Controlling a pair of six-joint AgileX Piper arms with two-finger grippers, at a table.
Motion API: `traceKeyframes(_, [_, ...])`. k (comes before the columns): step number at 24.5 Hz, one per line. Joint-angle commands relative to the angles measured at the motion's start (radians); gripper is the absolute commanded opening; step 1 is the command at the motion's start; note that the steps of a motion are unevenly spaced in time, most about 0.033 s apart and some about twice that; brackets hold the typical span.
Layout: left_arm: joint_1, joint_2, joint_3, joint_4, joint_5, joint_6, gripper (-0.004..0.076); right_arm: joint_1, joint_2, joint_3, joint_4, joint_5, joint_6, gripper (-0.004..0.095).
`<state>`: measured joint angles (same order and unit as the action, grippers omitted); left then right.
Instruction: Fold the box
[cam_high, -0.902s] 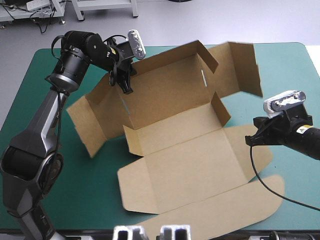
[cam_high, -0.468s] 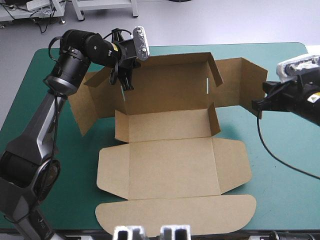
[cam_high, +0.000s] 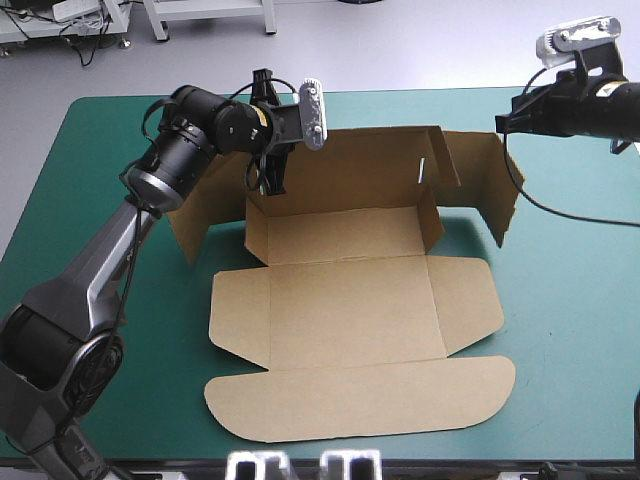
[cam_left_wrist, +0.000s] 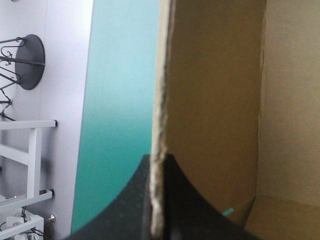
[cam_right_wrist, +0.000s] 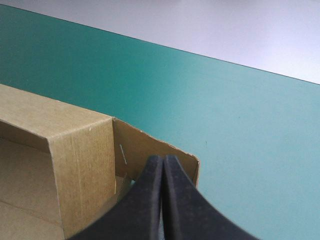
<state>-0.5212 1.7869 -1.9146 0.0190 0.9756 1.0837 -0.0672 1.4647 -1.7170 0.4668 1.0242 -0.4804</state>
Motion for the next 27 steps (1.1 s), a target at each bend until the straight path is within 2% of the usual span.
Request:
traceKeyframes(1, [-0.005,-0.085,0.084,0.006,-0.171,-0.022,-0.0009,0.0,0.085,-0.146,0.029,0.03,0.021,-0.0019])
traceKeyframes(5, [-0.005,-0.14,0.241,0.102,-0.404,-0.05,-0.0009,0.0,0.212,-0.291,0.02,0.108,0.06,-0.0019])
traceKeyframes(7, [-0.005,-0.161,0.307,0.16,-0.466,-0.054,-0.0009,0.0,0.283,-0.378,0.02,0.153,0.082,-0.0018])
traceKeyframes(14, [-0.005,-0.184,0.385,0.15,-0.503,-0.083,-0.0009,0.0,0.494,-0.63,0.022,0.22,0.174,-0.0019])
traceKeyframes(17, [-0.005,-0.185,0.385,0.129,-0.541,-0.094,-0.0009,0.0,0.555,-0.636,0.072,0.204,0.172,-0.0019])
traceKeyframes(21, [-0.005,-0.187,0.385,0.129,-0.567,-0.093,-0.0009,0.011,0.62,-0.636,0.071,0.22,0.186,-0.0019])
traceKeyframes(27, [-0.034,-0.187,0.385,0.117,-0.569,-0.069,-0.0009,0.071,0.647,-0.636,-0.003,0.209,0.164,-0.0019])
